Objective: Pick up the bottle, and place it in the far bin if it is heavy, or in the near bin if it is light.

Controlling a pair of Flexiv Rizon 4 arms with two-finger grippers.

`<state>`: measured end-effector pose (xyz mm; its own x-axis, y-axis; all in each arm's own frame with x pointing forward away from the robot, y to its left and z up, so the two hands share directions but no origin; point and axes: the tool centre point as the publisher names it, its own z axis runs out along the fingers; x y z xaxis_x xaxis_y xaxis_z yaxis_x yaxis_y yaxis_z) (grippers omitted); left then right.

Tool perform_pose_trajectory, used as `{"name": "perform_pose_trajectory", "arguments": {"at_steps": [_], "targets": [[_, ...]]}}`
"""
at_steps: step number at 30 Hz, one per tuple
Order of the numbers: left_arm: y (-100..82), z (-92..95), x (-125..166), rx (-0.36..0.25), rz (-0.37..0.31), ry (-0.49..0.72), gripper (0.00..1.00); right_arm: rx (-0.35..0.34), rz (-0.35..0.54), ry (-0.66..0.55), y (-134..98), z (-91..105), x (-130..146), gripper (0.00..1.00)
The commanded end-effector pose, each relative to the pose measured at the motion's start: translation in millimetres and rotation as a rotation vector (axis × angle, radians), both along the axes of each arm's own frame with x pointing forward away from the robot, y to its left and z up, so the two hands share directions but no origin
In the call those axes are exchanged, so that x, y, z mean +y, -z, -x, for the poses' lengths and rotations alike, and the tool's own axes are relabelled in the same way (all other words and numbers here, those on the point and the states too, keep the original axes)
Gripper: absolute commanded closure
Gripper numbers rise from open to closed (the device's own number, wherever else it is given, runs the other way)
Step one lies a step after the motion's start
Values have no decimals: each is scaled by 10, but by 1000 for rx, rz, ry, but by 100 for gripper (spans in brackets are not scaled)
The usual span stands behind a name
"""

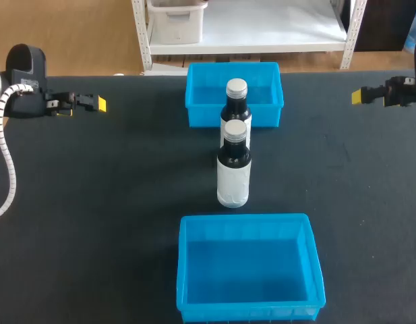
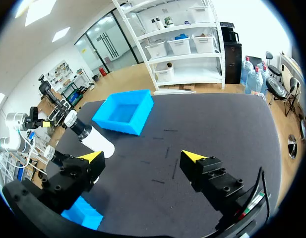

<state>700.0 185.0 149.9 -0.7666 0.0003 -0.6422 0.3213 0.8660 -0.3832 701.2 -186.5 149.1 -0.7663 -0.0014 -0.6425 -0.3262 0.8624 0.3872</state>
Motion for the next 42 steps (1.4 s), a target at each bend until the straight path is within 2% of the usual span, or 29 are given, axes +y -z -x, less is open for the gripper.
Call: {"name": "perform_pose_trajectory", "arguments": {"at_steps": [1,13,16,25,30,33,42], "targets": [[0,0,0,0,0,0,0,0,5,6,-10,15,12,0],[0,0,0,0,0,0,0,0,5,6,-10,15,12,0],[0,0,0,0,0,0,0,-45,3,-89,-29,4,0,0],[0,0,0,0,0,0,0,-102,-10,-337,-130,-50,-118,0],[0,0,0,0,0,0,0,-117,-51,-670,-208,27,-176,0],[0,0,0,0,0,0,0,-124,-73,-818,-252,64,-205,0],[0,0,0,0,0,0,0,-163,-130,-1113,-262,195,-233,0]]}}
